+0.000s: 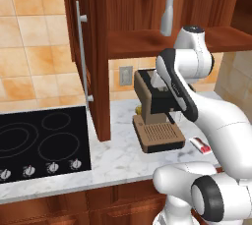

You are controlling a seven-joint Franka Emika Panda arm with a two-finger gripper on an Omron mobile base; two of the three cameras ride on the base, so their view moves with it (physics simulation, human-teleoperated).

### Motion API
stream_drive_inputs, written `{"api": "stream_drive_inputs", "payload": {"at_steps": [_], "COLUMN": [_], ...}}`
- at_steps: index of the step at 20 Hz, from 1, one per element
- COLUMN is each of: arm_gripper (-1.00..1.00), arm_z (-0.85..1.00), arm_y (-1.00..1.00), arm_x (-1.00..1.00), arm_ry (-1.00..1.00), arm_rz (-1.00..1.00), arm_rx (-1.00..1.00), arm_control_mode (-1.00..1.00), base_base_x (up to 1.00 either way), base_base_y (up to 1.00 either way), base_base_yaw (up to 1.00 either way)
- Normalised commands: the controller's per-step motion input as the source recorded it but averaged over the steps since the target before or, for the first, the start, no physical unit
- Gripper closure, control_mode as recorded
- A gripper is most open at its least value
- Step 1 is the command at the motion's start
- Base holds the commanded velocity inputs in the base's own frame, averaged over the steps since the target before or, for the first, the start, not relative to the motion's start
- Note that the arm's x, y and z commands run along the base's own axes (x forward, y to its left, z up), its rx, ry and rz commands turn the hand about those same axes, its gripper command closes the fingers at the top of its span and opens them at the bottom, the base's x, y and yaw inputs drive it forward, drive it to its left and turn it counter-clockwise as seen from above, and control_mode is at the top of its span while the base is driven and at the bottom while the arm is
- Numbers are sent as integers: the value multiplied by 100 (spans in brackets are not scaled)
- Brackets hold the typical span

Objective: Pick the bar and boxed food from the counter and place them in the cabinets closest to them.

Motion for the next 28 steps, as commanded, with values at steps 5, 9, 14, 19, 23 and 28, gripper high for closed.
{"api": "stream_drive_inputs", "payload": {"at_steps": [5,9,14,19,23,28], "arm_gripper": [-100,-100,-100,-100,-100,-100], "arm_z": [0,0,0,0,-4,-1], "arm_y": [-20,-37,-37,-39,-37,-3], "arm_x": [-4,-13,-16,-24,-27,-3], "arm_ry": [0,0,0,0,1,1], "arm_rz": [0,0,0,0,0,0], "arm_rx": [0,0,0,0,0,0], "arm_control_mode": [-100,-100,-100,-100,-100,-100], "base_base_x": [0,0,0,0,0,0], "base_base_y": [0,0,0,0,0,0], "base_base_yaw": [0,0,0,0,0,0]}}
